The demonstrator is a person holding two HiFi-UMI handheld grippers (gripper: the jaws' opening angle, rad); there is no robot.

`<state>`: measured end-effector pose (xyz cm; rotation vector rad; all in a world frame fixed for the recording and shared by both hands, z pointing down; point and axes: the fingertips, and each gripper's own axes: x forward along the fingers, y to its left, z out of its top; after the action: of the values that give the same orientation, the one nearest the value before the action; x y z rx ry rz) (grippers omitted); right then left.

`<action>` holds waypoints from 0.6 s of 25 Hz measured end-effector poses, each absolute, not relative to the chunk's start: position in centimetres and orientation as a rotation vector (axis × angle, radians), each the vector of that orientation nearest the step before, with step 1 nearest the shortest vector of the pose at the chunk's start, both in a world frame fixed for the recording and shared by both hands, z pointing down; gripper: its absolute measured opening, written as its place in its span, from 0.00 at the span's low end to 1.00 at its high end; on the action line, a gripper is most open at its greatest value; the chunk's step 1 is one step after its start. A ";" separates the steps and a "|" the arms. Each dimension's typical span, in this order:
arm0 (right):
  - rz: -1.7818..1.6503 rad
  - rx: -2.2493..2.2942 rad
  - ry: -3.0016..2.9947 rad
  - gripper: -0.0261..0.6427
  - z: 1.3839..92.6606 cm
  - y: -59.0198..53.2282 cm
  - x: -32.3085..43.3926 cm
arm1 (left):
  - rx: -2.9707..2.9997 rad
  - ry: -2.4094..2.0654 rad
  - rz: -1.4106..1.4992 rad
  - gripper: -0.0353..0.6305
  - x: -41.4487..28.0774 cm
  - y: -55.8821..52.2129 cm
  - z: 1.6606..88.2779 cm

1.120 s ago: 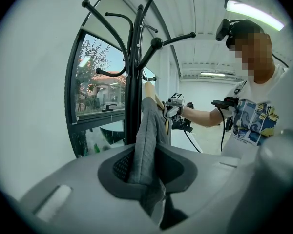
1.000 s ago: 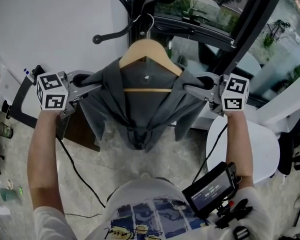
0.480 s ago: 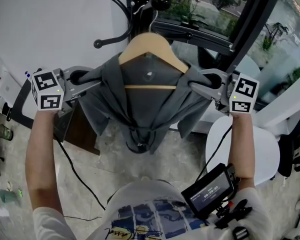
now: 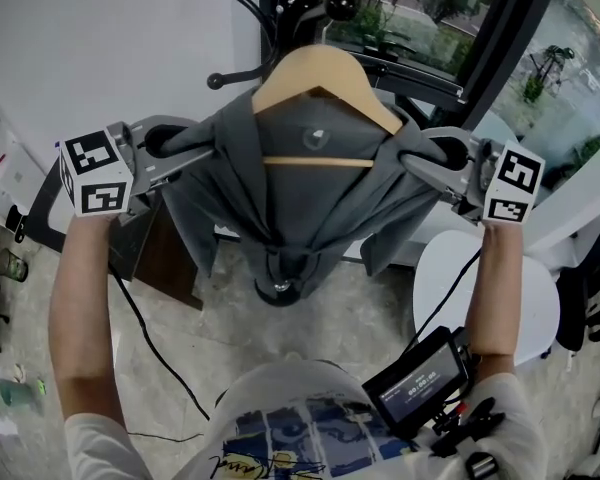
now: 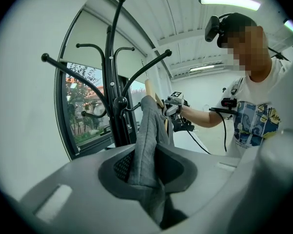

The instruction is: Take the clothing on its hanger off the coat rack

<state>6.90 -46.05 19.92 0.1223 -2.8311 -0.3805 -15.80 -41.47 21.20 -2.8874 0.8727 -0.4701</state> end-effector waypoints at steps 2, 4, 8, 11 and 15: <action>-0.402 0.136 -2.829 0.14 19.2 -45.3 7.3 | -2.870 0.862 -0.475 0.15 -15.4 -40.9 20.5; -0.425 0.148 -2.829 0.14 18.6 -44.6 7.6 | -2.859 0.847 -0.477 0.15 -15.1 -40.3 20.0; -0.462 0.159 -2.823 0.14 17.5 -43.2 8.2 | -2.840 0.825 -0.488 0.15 -14.3 -39.1 19.1; -0.484 0.168 -2.822 0.14 16.4 -41.4 8.9 | -2.821 0.809 -0.501 0.14 -13.5 -37.6 18.0; -0.501 0.186 -2.820 0.14 16.4 -40.0 9.4 | -2.810 0.794 -0.501 0.14 -13.0 -36.4 18.0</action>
<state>9.43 -39.98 16.39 0.1857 -2.8202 -0.5010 -13.03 -36.38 17.95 -2.8097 0.7936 -0.5008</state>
